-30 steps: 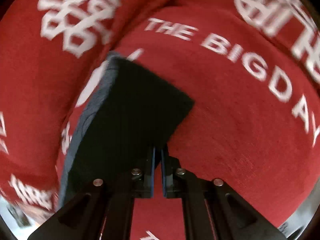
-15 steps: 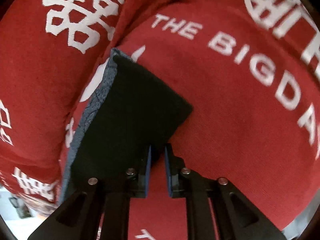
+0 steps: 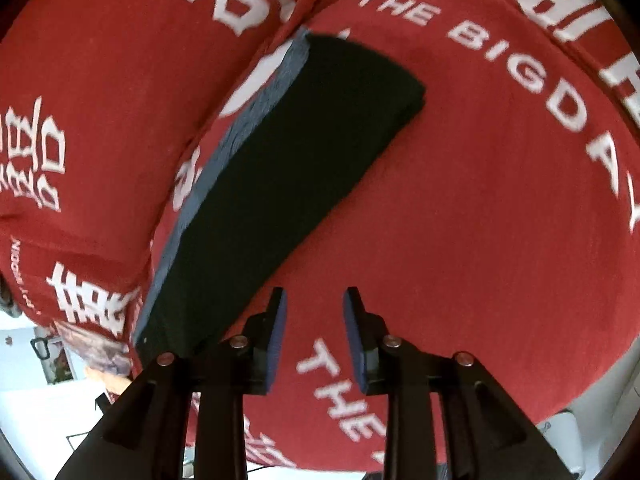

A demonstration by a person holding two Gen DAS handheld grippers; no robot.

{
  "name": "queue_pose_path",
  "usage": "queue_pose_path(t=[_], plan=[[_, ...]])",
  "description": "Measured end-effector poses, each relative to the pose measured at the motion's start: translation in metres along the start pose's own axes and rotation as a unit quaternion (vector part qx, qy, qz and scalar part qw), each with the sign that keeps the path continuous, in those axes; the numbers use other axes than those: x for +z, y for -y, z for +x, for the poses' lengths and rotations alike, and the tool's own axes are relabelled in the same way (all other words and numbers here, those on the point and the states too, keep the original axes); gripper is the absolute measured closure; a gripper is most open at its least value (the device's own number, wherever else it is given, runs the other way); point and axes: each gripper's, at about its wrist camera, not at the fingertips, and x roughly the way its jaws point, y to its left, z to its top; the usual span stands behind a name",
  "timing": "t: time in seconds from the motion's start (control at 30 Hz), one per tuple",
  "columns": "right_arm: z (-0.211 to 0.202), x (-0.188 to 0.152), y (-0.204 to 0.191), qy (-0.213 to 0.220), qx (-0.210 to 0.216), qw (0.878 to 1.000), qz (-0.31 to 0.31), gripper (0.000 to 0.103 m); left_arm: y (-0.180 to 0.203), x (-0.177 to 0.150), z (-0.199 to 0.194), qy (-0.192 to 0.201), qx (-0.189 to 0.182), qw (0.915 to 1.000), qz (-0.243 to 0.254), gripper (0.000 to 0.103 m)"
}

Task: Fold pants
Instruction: 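Release the trousers and raise both grippers away from the folded trousers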

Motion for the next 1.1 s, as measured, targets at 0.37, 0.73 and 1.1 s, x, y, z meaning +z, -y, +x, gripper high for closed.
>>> queue_pose_path(t=[0.37, 0.73, 1.1], plan=[[-0.011, -0.08, -0.083, -0.045, 0.02, 0.995, -0.085, 0.056, -0.089, -0.069, -0.085, 0.024, -0.04, 0.9951, -0.087, 0.0], [-0.076, -0.151, -0.15, -0.01, -0.032, 0.977, -0.21, 0.034, -0.035, -0.096, -0.152, 0.059, -0.111, 0.9921, 0.004, 0.0], [-0.13, -0.205, -0.164, 0.039, -0.13, 0.955, -0.264, 0.025, 0.003, -0.125, -0.211, 0.102, -0.119, 0.9817, 0.108, 0.0]])
